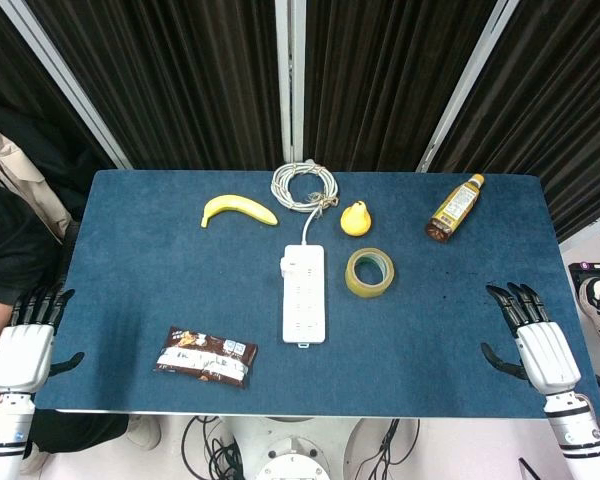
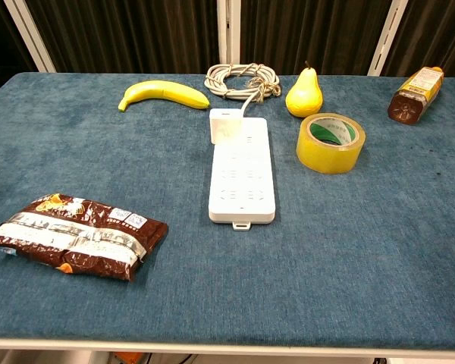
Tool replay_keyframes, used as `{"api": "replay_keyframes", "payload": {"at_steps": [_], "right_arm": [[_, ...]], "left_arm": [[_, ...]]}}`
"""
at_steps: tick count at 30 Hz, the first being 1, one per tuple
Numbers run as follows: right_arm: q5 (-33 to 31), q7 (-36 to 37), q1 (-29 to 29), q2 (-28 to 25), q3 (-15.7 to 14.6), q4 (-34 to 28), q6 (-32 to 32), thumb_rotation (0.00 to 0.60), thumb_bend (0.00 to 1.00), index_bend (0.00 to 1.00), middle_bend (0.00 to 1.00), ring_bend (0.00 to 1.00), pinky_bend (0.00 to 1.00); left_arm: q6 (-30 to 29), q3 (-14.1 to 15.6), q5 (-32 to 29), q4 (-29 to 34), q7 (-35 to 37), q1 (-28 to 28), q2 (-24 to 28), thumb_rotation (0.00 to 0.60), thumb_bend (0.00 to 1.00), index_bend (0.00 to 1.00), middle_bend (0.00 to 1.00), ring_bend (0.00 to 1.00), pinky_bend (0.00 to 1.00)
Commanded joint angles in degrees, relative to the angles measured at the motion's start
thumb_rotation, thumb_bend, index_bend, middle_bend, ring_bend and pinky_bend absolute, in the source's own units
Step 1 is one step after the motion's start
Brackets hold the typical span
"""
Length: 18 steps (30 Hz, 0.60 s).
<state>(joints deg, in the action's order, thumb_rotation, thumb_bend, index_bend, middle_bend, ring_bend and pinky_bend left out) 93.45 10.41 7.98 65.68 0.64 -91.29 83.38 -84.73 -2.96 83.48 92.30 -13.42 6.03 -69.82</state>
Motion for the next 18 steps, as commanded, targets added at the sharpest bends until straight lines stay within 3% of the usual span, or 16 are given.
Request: {"api": "replay_keyframes", "payload": {"at_steps": [1,12,18], "right_arm": [[0.3,1.4,0.5,-0.5,-0.2,-0.1,-0.7,0.6,0.24,0.0,0.12,0.0,0.0],[2.3,0.4,2.5,0.0,-0.3,-0.4,-2.1,0.6,0.24,0.0,0.12,0.0,0.0],[7.5,-1.2,10.5,3.8,-0.1,-0.7,-10.8,0.6,0.27,0.0,0.12,0.0,0.0]], "left_arm": [[-0.1,0.0,-0.1,-0.1,0.1,-0.1,-0.2,0.6,0.09,0.11,0.04,0.0,0.0],[0.0,-0.2,0.5,-0.3,0.3,0.3,-0.5,0.6,0.09,0.11,0.04,0.0,0.0],[2.9,-1.0,4.2,0.9,2.5,4.2,-0.4,0.6,0.09,0.11,0.04,0.0,0.0]]}}
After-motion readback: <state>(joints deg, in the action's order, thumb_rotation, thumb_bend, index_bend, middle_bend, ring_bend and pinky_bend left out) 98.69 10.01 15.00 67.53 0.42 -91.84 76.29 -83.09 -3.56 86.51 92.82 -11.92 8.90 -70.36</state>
